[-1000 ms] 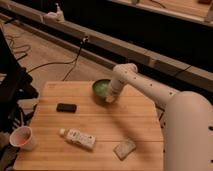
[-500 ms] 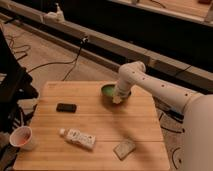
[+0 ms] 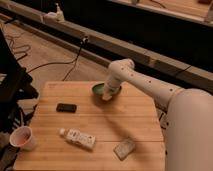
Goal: Drag the ceramic bowl in a circle
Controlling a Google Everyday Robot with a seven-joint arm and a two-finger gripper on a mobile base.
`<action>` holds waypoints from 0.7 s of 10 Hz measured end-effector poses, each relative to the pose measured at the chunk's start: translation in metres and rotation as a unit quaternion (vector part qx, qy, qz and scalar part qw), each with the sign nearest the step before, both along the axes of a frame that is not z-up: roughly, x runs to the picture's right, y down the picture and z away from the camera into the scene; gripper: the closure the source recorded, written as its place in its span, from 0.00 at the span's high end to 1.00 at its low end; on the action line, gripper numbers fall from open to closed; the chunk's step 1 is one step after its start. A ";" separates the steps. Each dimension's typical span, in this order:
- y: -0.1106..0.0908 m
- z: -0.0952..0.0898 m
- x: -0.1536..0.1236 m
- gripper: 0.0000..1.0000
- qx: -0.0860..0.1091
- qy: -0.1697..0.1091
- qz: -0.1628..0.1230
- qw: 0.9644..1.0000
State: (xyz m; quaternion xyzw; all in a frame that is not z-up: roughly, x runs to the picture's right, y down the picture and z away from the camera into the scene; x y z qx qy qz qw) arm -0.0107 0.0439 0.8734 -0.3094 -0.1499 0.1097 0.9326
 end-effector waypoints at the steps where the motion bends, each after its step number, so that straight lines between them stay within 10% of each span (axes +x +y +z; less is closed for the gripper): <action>1: -0.003 -0.008 -0.015 0.00 0.008 -0.016 -0.008 1.000; 4: 0.019 -0.053 -0.021 0.00 0.007 -0.051 -0.029 0.998; 7: 0.055 -0.072 0.021 0.00 -0.032 -0.031 0.016 0.999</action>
